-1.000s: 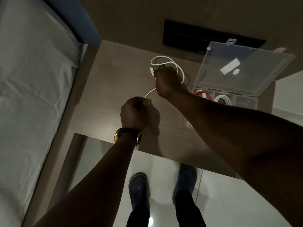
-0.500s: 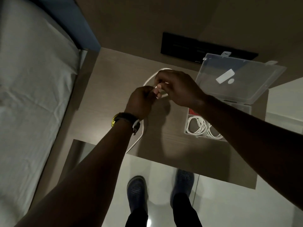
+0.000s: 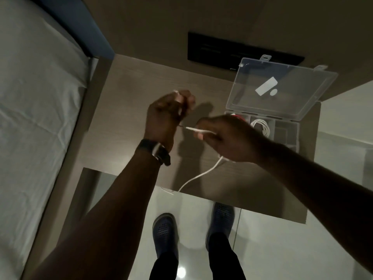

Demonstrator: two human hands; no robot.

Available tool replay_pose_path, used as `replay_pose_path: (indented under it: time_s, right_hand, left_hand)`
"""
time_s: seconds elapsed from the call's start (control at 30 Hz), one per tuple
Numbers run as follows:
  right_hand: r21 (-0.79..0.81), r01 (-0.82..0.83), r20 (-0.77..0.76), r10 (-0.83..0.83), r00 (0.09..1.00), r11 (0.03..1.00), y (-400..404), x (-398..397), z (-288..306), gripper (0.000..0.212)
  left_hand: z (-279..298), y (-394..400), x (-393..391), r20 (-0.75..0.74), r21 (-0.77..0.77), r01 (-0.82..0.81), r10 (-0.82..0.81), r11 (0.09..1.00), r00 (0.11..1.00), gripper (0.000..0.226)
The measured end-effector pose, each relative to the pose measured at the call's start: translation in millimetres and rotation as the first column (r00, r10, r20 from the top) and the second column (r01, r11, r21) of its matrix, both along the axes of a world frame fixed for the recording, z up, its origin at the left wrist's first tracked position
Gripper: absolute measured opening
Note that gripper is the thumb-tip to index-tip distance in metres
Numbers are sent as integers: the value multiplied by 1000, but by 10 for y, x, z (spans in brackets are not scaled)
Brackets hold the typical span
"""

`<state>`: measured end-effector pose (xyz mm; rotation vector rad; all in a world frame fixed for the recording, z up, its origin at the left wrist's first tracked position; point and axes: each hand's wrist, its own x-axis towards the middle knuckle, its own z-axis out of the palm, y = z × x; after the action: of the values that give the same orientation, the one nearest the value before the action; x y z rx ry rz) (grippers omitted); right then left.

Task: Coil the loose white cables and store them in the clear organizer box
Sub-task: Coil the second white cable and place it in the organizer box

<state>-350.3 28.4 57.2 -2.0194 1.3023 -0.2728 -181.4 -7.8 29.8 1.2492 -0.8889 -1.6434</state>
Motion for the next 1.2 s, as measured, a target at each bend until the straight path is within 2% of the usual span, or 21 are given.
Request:
replay_pose_path:
  time_s: [0.03, 0.07, 0.1, 0.2, 0.3, 0.37, 0.43, 0.5, 0.53, 0.6, 0.63, 0.67, 0.73, 0.77, 0.83, 0.87, 0.93, 1.0, 1.07, 1.13, 1.2]
  right_hand:
    - [-63, -1, -19, -1, 1000, 998, -89, -59, 74, 11]
    - [-134, 0, -53, -7, 999, 991, -181, -115, 135, 14]
    - [-209, 3, -96, -24, 995, 978, -263, -159, 180, 15]
    - [-329, 90, -85, -124, 989, 940, -419, -260, 215, 21]
    - [-279, 220, 16, -224, 974, 935, -424, -283, 131, 26]
    - [-153, 227, 24, -226, 974, 962, -285, -213, 27, 19]
    - [13, 156, -1, -156, 988, 988, -7, -67, -79, 9]
    - [126, 62, 26, -65, 998, 990, 287, 57, -115, 2]
    - [137, 32, 48, -39, 998, 990, 381, 87, -93, 6]
    - [159, 11, 74, -23, 997, 987, 442, 68, 13, 14]
    - [153, 8, 80, -20, 997, 988, 420, 29, 87, 19]
    - [122, -2, 78, -8, 997, 993, 374, -6, 184, 20]
    - [3, -44, 23, 44, 999, 999, 223, -91, 353, 13]
    - [-91, -63, -35, 60, 998, 994, 126, -144, 421, 11]
    - [-285, -77, -167, 30, 986, 956, -64, -269, 493, 14]
    - [-344, -75, -204, 3, 979, 936, -137, -323, 492, 15]
    - [-392, -57, -221, -34, 975, 918, -196, -367, 430, 19]
    - [-423, 2, -242, -115, 963, 906, -172, -356, 331, 21]
    - [-419, 78, -234, -191, 953, 905, -121, -346, 242, 21]
    - [-261, 207, -72, -233, 970, 943, -24, -281, 166, 12]
    - [120, 309, 174, -327, 929, 943, 135, -141, 130, 20]
  left_hand:
    - [12, 57, -58, 149, -53, 109, -100, 993, 984, 23]
    - [43, 100, -111, 205, -36, 176, -165, 984, 965, 23]
    - [83, 128, -154, 177, 27, 202, -203, 979, 963, 26]
    - [181, 136, -135, -197, 240, 266, -221, 934, 955, 33]
    - [303, 190, -103, -609, 309, 470, -208, 826, 765, 35]
    - [351, 192, -96, -752, 280, 427, -81, 860, 654, 34]
    - [382, 144, -73, -778, 288, 261, 66, 921, 624, 35]
    - [380, 99, -39, -712, 334, 76, 198, 940, 673, 31]
    - [361, 97, -28, -652, 340, -8, 242, 940, 718, 29]
    - [296, 108, -10, -478, 264, -129, 246, 956, 843, 27]
    - [280, 125, -14, -337, 171, -136, 188, 976, 923, 28]
    - [270, 155, -29, -161, 60, -87, 96, 994, 982, 28]
    - [257, 246, -74, 144, -88, 112, -99, 990, 985, 28]
    - [266, 298, -109, 230, -103, 210, -182, 972, 956, 27]
    - [314, 376, -189, 265, -41, 316, -295, 948, 918, 29]
    - [350, 386, -211, 209, 23, 317, -315, 948, 926, 31]
    - [421, 358, -211, -22, 141, 319, -320, 937, 947, 33]
    - [494, 317, -183, -278, 200, 417, -357, 886, 892, 35]
    - [560, 301, -180, -501, 223, 458, -302, 860, 811, 33]
    - [593, 282, -197, -691, 241, 375, -113, 895, 714, 29]
    - [599, 259, -225, -779, 283, 231, 82, 931, 622, 31]
